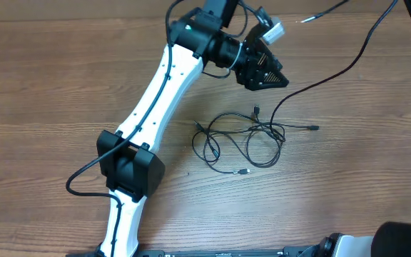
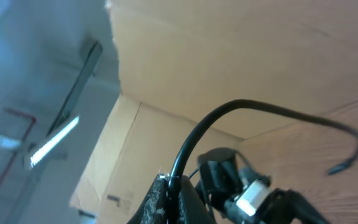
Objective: Untangle cables
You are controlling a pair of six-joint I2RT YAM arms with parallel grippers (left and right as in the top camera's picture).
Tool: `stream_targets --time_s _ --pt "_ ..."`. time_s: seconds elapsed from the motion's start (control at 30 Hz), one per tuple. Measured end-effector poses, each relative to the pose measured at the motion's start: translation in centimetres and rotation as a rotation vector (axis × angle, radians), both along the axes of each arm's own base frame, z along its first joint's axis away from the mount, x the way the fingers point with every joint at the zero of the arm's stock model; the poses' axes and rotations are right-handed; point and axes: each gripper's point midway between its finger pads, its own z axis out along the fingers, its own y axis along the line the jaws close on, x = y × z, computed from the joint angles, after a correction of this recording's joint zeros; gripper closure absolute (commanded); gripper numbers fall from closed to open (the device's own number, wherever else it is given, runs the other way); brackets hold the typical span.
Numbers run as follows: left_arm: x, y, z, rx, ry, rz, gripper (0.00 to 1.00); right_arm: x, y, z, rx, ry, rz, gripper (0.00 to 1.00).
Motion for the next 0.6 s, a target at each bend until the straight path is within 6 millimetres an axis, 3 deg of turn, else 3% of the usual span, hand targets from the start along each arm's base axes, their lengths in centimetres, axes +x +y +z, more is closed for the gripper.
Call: stream_targets --time_s 0.13,0.37,0.6 --pt "-1.2 -0.8 0.4 -0.045 -0.078 -0.075 0.32 1.5 -0.8 -0.3 0.056 0.032 -0.021 0.96" --pt "-2.5 -4.2 -0.2 -0.023 -0.244 -0.120 0.32 0.9 -0.7 2.9 0.126 -0.029 -0.021 0.96" --pt "-0.7 -6.3 -0.7 0.033 -0.375 -0.032 0.35 0.2 -0.4 4.4 0.174 -0.042 0.002 0.96"
